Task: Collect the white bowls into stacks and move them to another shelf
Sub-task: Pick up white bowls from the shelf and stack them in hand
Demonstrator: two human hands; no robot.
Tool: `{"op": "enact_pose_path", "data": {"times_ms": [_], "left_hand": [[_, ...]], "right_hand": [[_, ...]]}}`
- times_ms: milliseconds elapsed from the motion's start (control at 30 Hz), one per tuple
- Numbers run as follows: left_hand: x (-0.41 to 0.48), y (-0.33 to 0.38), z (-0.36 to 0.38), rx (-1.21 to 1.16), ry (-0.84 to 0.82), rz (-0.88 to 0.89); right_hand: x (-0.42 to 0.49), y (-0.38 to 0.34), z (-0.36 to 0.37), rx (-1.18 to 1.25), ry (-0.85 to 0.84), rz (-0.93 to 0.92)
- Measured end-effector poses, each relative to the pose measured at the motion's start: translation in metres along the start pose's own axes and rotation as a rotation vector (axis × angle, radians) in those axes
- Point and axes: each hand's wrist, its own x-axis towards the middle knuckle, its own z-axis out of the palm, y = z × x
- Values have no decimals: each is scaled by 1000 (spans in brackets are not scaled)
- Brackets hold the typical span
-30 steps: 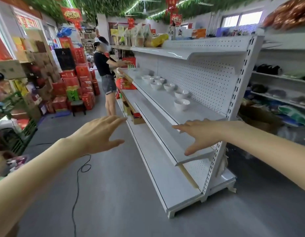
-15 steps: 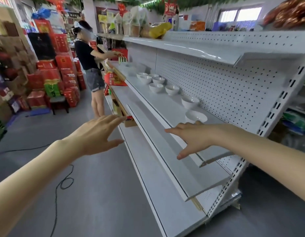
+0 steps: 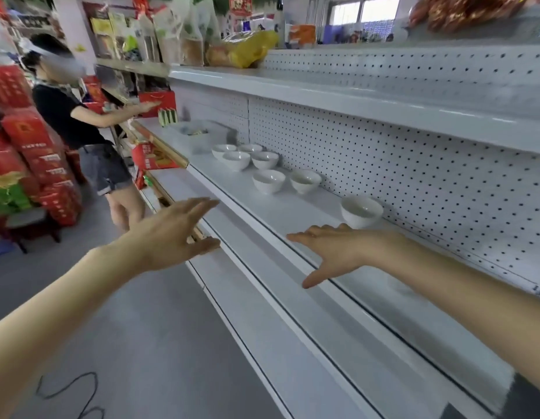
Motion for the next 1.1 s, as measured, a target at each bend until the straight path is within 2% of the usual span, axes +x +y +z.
{"op": "enact_pose_path", "data": {"times_ms": [133, 400, 633, 800, 900, 1100], "left_hand": [[71, -31, 27, 15, 2, 163], [226, -145, 71, 42, 44, 190], [328, -221, 81, 63, 37, 224], [405, -267, 113, -1, 39, 315], [457, -294, 140, -40, 25, 381], [562, -357, 175, -93, -46, 565]], "right_hand": [[53, 30, -25, 33, 3, 64], [225, 62, -57, 71, 113, -14], [348, 93, -96, 114, 109, 31], [412, 103, -109, 260, 124, 89], [452, 105, -107, 372, 191, 154], [521, 96, -117, 678, 280, 364]]}}
